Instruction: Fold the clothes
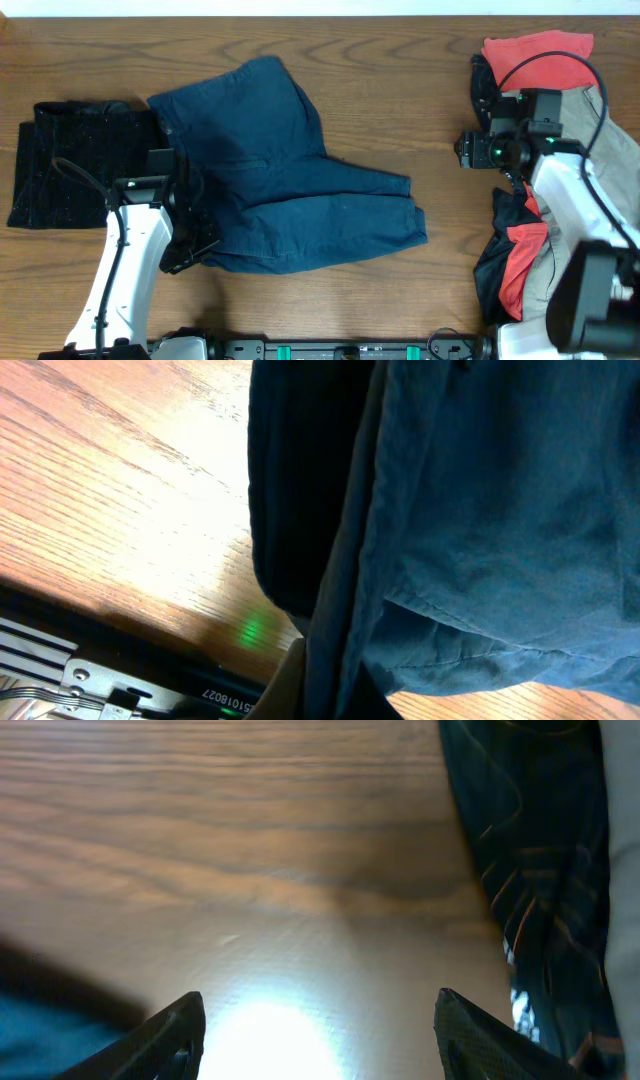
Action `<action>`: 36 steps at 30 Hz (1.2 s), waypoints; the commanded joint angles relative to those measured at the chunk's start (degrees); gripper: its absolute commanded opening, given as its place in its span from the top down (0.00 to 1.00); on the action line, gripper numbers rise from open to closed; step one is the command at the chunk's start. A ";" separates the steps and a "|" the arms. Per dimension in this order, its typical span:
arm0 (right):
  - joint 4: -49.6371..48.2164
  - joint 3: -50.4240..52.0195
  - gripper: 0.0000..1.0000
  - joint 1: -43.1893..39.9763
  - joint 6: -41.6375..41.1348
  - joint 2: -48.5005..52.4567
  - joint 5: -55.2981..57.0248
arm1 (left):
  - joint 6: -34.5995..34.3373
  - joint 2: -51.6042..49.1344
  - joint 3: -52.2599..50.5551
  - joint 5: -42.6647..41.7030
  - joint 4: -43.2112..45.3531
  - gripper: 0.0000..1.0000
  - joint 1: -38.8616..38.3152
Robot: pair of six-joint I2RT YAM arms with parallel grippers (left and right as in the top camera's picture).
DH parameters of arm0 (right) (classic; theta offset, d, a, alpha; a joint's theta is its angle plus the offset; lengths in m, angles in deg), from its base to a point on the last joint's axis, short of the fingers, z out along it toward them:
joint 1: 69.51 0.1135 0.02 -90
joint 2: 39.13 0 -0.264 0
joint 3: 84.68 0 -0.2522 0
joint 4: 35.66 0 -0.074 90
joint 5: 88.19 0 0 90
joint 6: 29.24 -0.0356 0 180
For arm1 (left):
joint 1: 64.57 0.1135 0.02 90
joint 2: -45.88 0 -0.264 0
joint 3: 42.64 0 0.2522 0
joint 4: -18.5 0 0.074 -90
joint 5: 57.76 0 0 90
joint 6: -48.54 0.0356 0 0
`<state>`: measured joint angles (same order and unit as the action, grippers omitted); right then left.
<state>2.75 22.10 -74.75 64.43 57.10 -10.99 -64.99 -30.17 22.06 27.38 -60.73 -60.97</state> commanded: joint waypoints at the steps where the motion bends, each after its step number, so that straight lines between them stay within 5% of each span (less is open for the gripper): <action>1: -3.34 0.44 0.28 -0.59 1.11 4.61 2.51 | 0.72 0.48 1.01 1.46 0.00 0.94 0.24; 10: -15.72 0.44 0.26 -3.48 -9.16 12.90 18.05 | 0.28 0.48 1.01 0.61 3.37 0.94 0.24; 20: -12.94 0.39 0.29 -15.93 -19.08 13.53 35.12 | 0.31 0.48 1.01 -0.26 5.84 0.94 0.24; 30: -10.03 -0.39 0.27 -17.59 -9.38 5.33 -0.63 | 0.33 0.48 1.01 -0.24 6.05 0.94 0.24; 36: 7.45 -0.39 0.18 -9.38 -8.33 -4.98 -9.99 | 0.37 0.48 1.01 -0.24 6.51 0.94 0.24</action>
<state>5.39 21.81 -87.97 54.41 56.05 -12.41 -65.02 -30.17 22.06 26.61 -54.61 -60.97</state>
